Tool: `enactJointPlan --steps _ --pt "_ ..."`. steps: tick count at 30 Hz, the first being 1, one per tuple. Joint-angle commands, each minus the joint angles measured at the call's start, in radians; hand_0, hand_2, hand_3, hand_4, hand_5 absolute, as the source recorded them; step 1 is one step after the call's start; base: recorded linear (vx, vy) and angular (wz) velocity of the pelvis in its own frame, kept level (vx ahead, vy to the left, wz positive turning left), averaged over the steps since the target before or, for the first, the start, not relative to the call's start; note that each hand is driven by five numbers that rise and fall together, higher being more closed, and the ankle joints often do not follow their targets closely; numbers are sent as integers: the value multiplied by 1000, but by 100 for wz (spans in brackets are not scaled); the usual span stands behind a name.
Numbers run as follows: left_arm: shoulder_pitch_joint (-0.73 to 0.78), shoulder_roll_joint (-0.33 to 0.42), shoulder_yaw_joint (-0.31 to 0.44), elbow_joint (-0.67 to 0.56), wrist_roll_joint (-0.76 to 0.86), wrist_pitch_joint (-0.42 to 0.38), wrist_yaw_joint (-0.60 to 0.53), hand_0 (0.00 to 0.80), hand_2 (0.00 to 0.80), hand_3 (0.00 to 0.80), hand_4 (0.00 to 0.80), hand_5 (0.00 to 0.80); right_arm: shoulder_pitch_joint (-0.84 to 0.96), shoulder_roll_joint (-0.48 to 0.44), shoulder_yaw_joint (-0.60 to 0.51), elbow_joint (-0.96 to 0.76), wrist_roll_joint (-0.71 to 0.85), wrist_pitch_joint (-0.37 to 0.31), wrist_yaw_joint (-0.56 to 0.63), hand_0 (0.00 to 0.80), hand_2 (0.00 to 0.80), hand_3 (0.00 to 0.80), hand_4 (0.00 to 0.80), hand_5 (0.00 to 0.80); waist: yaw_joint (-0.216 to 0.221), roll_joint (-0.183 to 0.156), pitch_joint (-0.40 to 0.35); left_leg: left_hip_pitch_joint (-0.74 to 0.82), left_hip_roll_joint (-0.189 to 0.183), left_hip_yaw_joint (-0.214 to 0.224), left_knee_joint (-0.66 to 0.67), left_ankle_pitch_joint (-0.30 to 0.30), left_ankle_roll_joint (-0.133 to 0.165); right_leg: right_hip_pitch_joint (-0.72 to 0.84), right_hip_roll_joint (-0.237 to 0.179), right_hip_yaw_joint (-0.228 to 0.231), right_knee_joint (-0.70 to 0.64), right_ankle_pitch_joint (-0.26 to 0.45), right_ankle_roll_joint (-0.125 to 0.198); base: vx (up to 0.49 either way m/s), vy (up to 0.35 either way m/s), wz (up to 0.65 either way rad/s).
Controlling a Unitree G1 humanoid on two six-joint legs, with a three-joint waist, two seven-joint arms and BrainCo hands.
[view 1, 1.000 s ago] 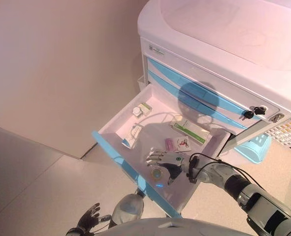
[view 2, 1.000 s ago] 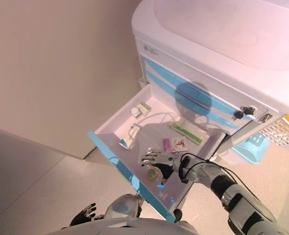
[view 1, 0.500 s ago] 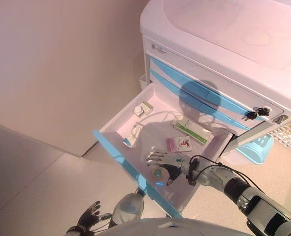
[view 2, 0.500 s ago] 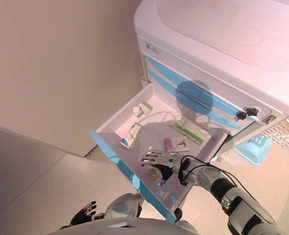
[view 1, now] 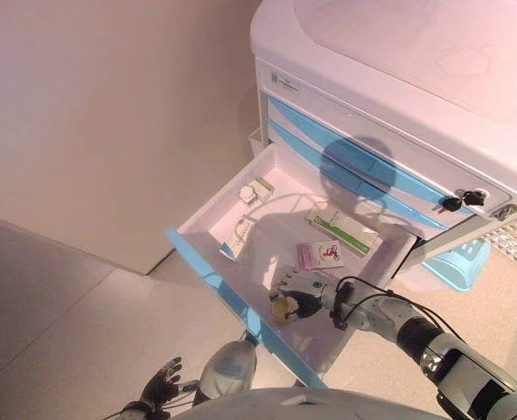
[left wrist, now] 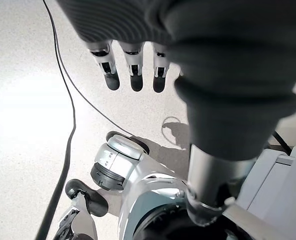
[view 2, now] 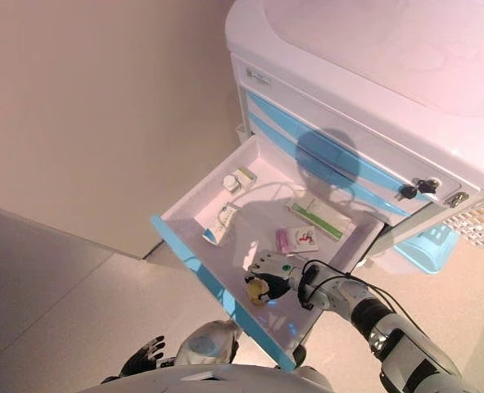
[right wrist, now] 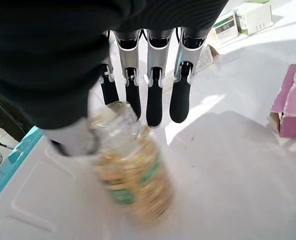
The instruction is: Open the drawer and pick up the medicine
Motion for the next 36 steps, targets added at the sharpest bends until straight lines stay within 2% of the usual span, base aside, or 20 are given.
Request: enactJointPlan --steps 1,16,20,23,26,30,33,36 --pt "-22 3 -43 26 2 -14 -10 0 0 0 0 0 -1 32 46 -50 26 -22 -22 800 800 800 800 800 13 -12 2 -7 -60 13 -22 -56 20 -62 -58 68 80 -5 10 0 0 0" --pt "-27 5 -31 40 19 -14 0 0 0 0 0 0 14 27 42 -69 33 -14 -30 800 800 800 800 800 5 -31 -5 -1 -53 27 -26 -58 20 -58 -50 79 74 0 15 0 0 0" --pt "-28 7 -27 43 17 -9 3 0 0 0 0 0 15 12 33 -116 82 -7 -31 800 800 800 800 800 -4 -41 -12 7 -49 34 -27 -62 22 -54 -46 90 70 5 18 0 0 0" --pt "-28 10 -16 43 15 -1 4 0 0 0 0 0 9 -22 14 -212 159 11 6 800 800 800 800 800 -16 -52 -17 12 -43 49 -26 -66 23 -53 -42 102 67 10 22 -2 -6 -4" --pt "-21 15 0 39 11 10 11 0 0 0 0 0 6 -84 -36 -366 292 19 95 800 800 800 800 800 -41 -69 -31 13 -34 68 -28 -65 23 -57 -37 118 59 24 29 4 -6 -19" --pt "-11 23 20 47 5 14 19 0 0 0 0 0 3 -165 -146 -565 558 35 264 800 800 800 800 800 -72 -92 -47 29 -22 106 -29 -74 26 -57 -29 153 51 34 36 15 -9 -25" --pt "-11 24 29 54 -7 20 27 0 0 0 0 0 -24 -204 -256 -692 758 85 378 800 800 800 800 800 -97 -104 -62 43 -15 135 -30 -83 30 -58 -23 181 45 40 38 15 9 -32" --pt "-14 27 34 59 -18 30 27 0 0 0 0 0 -85 -227 -371 -772 967 169 442 800 800 800 800 800 -119 -110 -73 58 -8 165 -30 -91 31 -57 -20 208 43 42 39 18 28 -33"
